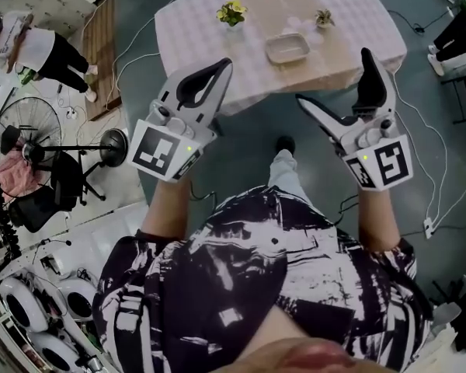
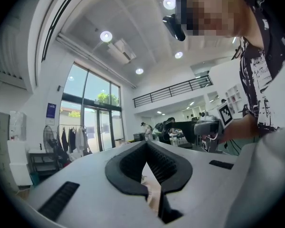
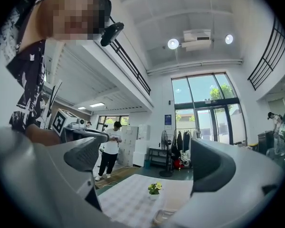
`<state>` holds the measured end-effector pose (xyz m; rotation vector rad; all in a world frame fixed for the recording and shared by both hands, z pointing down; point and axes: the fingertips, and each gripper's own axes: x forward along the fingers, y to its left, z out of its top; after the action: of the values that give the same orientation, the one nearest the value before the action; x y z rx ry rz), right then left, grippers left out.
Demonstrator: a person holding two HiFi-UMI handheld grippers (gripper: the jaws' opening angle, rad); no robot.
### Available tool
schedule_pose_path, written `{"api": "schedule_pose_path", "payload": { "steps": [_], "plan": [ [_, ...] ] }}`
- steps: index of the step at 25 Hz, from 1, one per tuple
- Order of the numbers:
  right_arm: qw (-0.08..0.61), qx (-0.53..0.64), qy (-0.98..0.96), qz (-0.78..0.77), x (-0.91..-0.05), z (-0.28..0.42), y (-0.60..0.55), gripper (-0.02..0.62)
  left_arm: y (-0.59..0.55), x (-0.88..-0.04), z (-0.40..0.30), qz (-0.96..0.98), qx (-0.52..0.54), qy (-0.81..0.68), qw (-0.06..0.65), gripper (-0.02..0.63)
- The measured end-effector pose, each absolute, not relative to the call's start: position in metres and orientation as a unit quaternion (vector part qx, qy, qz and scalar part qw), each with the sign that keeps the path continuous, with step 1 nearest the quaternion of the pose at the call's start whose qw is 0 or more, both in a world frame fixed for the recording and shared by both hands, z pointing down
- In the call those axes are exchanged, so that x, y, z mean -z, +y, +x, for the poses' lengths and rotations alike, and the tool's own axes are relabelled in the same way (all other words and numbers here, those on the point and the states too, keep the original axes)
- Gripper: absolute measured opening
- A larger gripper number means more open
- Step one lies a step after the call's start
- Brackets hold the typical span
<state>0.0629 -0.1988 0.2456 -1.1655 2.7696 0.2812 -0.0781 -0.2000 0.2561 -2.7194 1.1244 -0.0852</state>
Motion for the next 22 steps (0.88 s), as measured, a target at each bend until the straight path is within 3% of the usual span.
{"api": "schedule_pose_path", "payload": {
  "steps": [11, 22],
  "plan": [
    [0.039, -0.068, 0.929, -0.361, -0.263, 0.118, -0.351, 0.574, -0.338, -0.253, -0.009, -0.917, 0.026, 0.387, 0.092, 0.000],
    [0.005, -0.039, 0.933, -0.357, -0.306, 0.115, -0.431, 0.574, -0.393, -0.277, -0.026, -0.914, 0.046, 0.399, 0.061, 0.000]
  ]
}}
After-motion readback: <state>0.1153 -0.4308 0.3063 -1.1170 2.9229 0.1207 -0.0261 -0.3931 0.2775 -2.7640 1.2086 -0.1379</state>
